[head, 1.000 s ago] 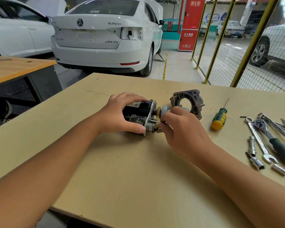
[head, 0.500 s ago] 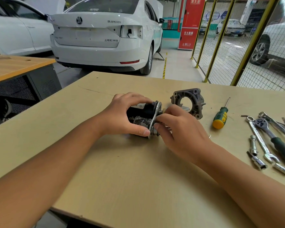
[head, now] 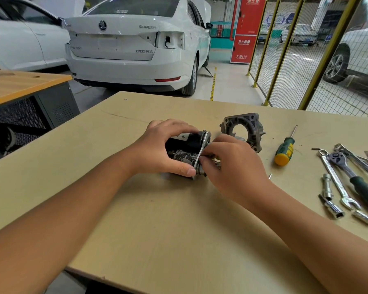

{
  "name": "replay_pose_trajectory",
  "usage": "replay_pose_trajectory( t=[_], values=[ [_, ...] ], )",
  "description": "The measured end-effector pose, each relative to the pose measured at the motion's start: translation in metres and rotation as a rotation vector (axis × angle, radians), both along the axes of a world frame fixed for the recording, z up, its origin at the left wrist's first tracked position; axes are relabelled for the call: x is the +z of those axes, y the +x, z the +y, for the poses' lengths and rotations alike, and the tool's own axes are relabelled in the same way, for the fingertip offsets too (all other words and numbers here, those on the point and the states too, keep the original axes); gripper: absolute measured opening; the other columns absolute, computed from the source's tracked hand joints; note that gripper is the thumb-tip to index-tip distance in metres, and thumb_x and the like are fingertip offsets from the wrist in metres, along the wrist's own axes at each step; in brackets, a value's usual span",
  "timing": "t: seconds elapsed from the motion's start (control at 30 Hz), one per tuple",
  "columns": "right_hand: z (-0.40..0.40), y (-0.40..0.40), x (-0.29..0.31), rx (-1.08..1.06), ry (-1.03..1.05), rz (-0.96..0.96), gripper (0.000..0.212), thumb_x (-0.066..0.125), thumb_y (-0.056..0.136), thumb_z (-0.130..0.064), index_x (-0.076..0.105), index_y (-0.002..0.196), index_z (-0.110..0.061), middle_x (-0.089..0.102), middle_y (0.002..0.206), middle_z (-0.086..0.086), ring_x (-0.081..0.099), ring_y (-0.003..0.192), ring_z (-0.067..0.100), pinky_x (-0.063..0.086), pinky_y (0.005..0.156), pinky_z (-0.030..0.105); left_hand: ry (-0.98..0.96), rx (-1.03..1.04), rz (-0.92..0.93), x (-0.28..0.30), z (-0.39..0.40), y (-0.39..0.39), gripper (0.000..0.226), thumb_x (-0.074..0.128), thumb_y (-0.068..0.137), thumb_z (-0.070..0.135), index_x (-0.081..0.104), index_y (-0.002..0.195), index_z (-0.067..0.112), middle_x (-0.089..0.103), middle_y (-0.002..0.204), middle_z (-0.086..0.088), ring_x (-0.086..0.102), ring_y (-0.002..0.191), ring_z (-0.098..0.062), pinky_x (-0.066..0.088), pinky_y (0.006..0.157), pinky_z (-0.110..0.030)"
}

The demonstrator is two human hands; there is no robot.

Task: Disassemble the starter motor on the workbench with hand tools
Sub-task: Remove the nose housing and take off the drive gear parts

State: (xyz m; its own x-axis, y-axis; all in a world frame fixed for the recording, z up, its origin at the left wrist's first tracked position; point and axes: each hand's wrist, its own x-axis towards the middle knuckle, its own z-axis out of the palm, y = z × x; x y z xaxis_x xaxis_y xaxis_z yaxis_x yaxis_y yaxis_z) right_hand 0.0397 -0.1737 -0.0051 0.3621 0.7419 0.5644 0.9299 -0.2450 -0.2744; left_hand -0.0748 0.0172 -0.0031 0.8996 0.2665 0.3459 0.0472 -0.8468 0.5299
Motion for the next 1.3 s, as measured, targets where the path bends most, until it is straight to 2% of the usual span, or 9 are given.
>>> replay_pose_trajectory(
  t=[0.2,0.27,0.37,0.5,0.63,0.8,0.93,1.1,1.3],
  values=[
    [0.0041,0.0042,-0.0024,0.007,0.016,0.213,0.011,0.063,0.087,-0.031,0.074,0.09,-0.028,0.058,0.087,-0.014,0.059,0.082,0.01,0.055,0.069,0.041,0.002,-0.007,-0.005,-0.001,0.0008,0.001,0.094,0.082,0.046,0.077,0.053,0.134,0.061,0.048,0.137,0.036,0.034,0.137,-0.01,0.028,0.11,-0.025],
    [0.0052,0.0055,-0.0016,0.006,0.013,0.306,0.01,0.064,0.087,-0.03,0.073,0.089,-0.029,0.059,0.086,-0.014,0.058,0.08,0.006,0.055,0.071,0.038,0.007,-0.009,-0.006,-0.0015,0.0009,0.0014,0.093,0.082,0.046,0.076,0.052,0.133,0.062,0.046,0.136,0.041,0.034,0.137,-0.009,0.027,0.108,-0.021],
    [0.0053,0.0062,-0.0011,-0.002,0.013,0.348,0.008,0.066,0.085,-0.028,0.074,0.087,-0.029,0.06,0.083,-0.015,0.058,0.078,0.004,0.052,0.069,0.034,0.01,-0.011,-0.011,-0.0019,0.0008,0.0016,0.092,0.082,0.046,0.075,0.051,0.132,0.065,0.043,0.134,0.047,0.033,0.138,-0.008,0.025,0.107,-0.017],
    [0.0048,0.0034,-0.0032,-0.021,0.029,0.326,0.013,0.064,0.085,-0.027,0.076,0.091,-0.027,0.06,0.085,-0.012,0.056,0.081,0.006,0.049,0.068,0.03,0.014,-0.023,-0.021,-0.0016,0.0006,0.002,0.091,0.083,0.047,0.074,0.053,0.133,0.063,0.045,0.134,0.045,0.035,0.14,-0.011,0.029,0.113,-0.028],
    [0.0034,-0.0006,-0.0051,-0.025,0.032,0.228,0.018,0.059,0.09,-0.027,0.077,0.09,-0.022,0.056,0.085,-0.007,0.052,0.081,0.01,0.048,0.067,0.034,0.016,-0.019,-0.016,-0.0014,0.0001,0.002,0.093,0.082,0.047,0.075,0.053,0.134,0.061,0.044,0.135,0.044,0.034,0.139,-0.009,0.027,0.11,-0.023],
    [0.0025,-0.0025,-0.0057,-0.031,0.013,0.148,0.022,0.055,0.098,-0.031,0.073,0.092,-0.02,0.051,0.085,-0.01,0.05,0.079,0.012,0.048,0.064,0.038,0.017,-0.019,-0.006,-0.001,0.0003,0.0016,0.094,0.081,0.047,0.076,0.054,0.136,0.059,0.046,0.137,0.04,0.034,0.14,-0.011,0.029,0.113,-0.031],
    [0.0024,-0.0013,-0.0063,-0.031,0.002,0.145,0.017,0.058,0.097,-0.031,0.071,0.094,-0.021,0.053,0.088,-0.011,0.052,0.082,0.012,0.051,0.069,0.04,0.019,-0.021,-0.002,-0.0013,0.0012,0.0011,0.096,0.081,0.047,0.077,0.054,0.137,0.058,0.045,0.137,0.041,0.033,0.14,-0.01,0.028,0.11,-0.027],
    [0.0032,0.0016,-0.0048,-0.026,-0.003,0.239,0.014,0.062,0.093,-0.033,0.072,0.097,-0.025,0.057,0.091,-0.012,0.055,0.087,0.009,0.053,0.075,0.039,0.02,-0.021,-0.002,-0.0002,0.0012,0.0013,0.096,0.082,0.047,0.077,0.056,0.137,0.056,0.045,0.138,0.04,0.034,0.14,-0.009,0.027,0.11,-0.025],
    [0.0035,0.0019,-0.0021,-0.045,-0.037,0.246,0.014,0.06,0.091,-0.035,0.071,0.095,-0.027,0.058,0.092,-0.012,0.056,0.087,0.01,0.053,0.074,0.039,0.031,-0.026,0.019,-0.0005,0.002,0.0006,0.097,0.081,0.048,0.077,0.052,0.139,0.058,0.039,0.135,0.047,0.027,0.14,-0.004,0.023,0.108,-0.018]
  ],
)
